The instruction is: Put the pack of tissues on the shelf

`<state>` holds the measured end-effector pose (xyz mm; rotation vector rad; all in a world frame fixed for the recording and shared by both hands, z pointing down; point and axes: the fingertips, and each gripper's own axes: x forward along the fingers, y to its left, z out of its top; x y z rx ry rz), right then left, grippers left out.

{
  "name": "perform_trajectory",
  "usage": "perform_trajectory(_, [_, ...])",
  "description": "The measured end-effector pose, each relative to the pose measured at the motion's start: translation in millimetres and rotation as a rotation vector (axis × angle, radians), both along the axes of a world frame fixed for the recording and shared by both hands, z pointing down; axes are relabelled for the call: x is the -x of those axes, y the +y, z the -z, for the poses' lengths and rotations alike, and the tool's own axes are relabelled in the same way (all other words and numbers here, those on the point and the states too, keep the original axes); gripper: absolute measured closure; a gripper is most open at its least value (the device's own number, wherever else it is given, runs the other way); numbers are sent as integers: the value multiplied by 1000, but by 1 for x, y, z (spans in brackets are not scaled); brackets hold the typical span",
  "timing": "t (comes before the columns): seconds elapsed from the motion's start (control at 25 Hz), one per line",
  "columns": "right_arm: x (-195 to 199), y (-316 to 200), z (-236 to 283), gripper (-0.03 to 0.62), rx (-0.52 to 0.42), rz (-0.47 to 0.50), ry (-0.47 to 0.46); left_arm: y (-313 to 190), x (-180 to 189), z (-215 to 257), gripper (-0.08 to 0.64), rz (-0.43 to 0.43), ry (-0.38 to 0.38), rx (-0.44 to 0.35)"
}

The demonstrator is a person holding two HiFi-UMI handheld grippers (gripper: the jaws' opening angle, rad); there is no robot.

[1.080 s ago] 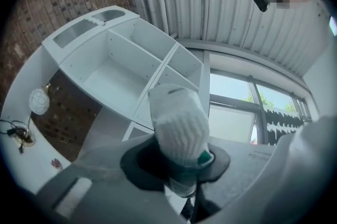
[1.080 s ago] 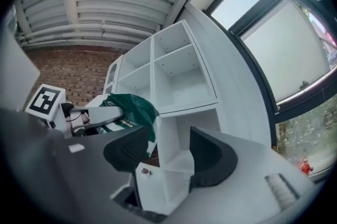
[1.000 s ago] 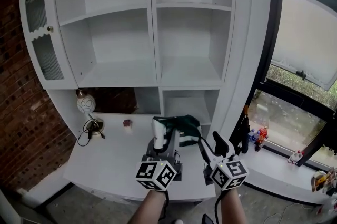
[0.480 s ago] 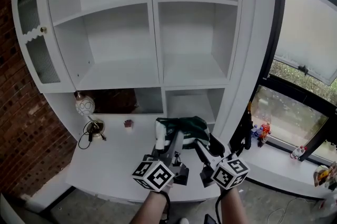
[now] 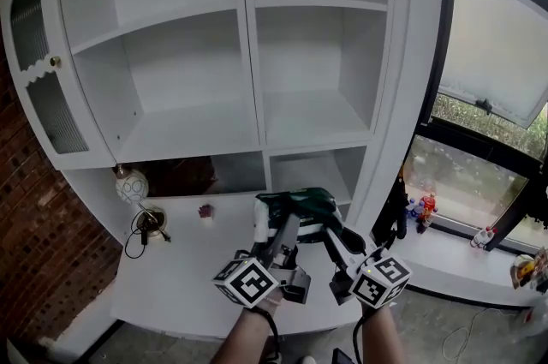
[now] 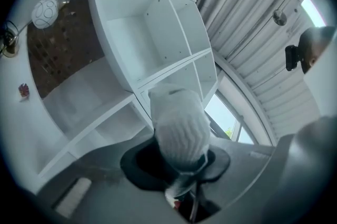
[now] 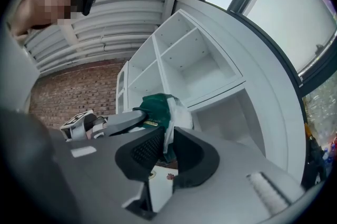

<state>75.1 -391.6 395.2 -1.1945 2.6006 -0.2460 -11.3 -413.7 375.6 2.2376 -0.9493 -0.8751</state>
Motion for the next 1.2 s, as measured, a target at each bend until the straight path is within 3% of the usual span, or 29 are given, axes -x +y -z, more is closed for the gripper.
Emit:
perform_trajectory(0.12, [5,-3,3,579,-9,-8,-1,-5,3,1,461,-30,18,-3])
perform_trajectory(0.4, [9,-9,8,588,-20,-31,-80,-16,8,0,449,-65,-46,-29])
perform_trajectory(0.64, [-4,-15,23,588,-63,-83,-181,-17,9,6,353,-90,-110,-81])
perform_trajectory(0.92, [-15,-17,33,588,-105,-84,-199,-22,22,5,339,-30,-163,-99])
perform_trajectory(1.2, [-19,-17,37,588,-119,-77,-158,-31,38,8,339,93,-297,-146])
